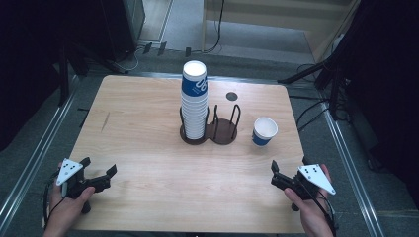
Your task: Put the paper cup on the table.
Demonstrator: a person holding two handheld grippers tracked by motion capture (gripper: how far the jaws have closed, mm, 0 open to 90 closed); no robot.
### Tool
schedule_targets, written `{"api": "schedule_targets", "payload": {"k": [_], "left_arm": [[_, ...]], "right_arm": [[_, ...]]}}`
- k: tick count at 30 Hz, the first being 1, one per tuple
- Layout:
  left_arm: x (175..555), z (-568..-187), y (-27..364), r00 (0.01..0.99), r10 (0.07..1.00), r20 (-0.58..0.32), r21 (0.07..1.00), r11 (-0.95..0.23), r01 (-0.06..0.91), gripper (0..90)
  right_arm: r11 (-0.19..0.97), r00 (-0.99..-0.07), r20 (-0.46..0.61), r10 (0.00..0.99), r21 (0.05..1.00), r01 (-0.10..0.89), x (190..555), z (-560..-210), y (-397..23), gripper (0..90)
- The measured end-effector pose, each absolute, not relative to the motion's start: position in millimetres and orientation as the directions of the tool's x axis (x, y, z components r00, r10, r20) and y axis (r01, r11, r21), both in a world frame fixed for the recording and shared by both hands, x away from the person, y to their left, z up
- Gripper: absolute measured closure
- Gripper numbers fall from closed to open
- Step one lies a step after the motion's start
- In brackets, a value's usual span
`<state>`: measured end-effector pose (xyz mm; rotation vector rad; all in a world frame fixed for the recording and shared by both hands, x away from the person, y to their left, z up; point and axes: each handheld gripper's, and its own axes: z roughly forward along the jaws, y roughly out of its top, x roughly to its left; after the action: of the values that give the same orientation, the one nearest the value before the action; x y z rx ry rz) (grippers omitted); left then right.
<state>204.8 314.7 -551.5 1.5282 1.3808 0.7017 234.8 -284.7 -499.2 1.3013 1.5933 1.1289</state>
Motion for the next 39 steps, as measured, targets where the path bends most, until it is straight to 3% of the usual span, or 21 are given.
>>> {"api": "schedule_targets", "payload": {"k": [23, 39], "left_arm": [[205, -551, 315, 0.204, 0.965, -0.166, 0.897, 0.062, 0.438, 0.0], [206, -552, 316, 0.198, 0.964, -0.18, 0.892, 0.075, 0.446, 0.0]], "right_arm": [[0.083, -0.11, -0.047, 0.993, 0.931, 0.356, 216, -532, -324, 0.0], [0.083, -0.112, -0.042, 0.993, 0.913, 0.4, 200, -544, -341, 0.0]]}}
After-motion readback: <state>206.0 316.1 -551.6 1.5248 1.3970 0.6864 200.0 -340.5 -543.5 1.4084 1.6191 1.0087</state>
